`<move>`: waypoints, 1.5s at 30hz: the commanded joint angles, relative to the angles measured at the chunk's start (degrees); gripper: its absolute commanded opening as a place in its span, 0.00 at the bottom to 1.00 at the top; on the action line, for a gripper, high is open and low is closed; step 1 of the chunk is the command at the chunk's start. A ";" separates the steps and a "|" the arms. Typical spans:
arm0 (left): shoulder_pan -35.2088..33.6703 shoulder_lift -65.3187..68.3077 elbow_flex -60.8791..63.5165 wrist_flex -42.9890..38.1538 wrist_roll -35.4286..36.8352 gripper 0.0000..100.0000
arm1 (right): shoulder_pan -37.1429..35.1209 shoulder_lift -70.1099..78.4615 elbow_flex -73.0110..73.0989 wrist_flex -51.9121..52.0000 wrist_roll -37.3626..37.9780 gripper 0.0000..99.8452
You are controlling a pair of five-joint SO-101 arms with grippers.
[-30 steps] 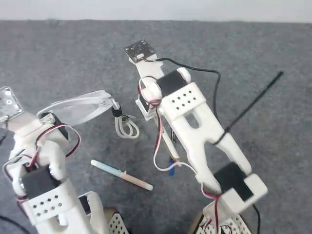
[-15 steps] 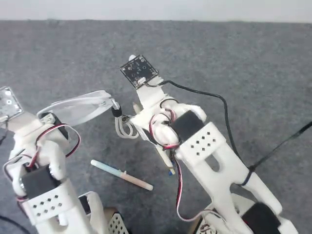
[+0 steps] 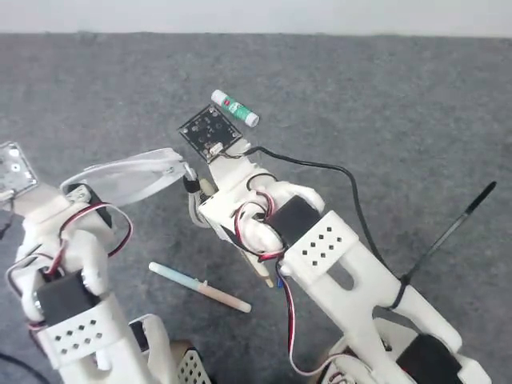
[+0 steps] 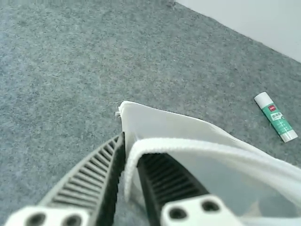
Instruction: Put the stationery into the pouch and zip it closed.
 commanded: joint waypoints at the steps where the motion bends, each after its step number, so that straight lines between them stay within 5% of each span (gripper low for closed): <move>1: 0.26 -0.44 -0.66 -2.11 0.62 0.01 | -1.10 -5.76 -0.62 1.63 0.18 0.01; 7: 0.26 -0.44 -0.66 -2.11 0.62 0.01 | -1.98 -13.93 0.79 3.82 0.18 0.01; 30: 0.26 -0.44 -0.66 -2.11 0.70 0.01 | -2.15 -43.82 27.43 -25.63 -2.99 0.01; 37: 0.26 -0.44 -0.66 -2.11 0.70 0.01 | -1.98 -45.93 34.90 -42.15 -9.41 0.01; 45: 0.26 -0.44 -0.66 -2.11 0.70 0.01 | -1.89 -46.11 42.99 -60.88 -2.46 0.01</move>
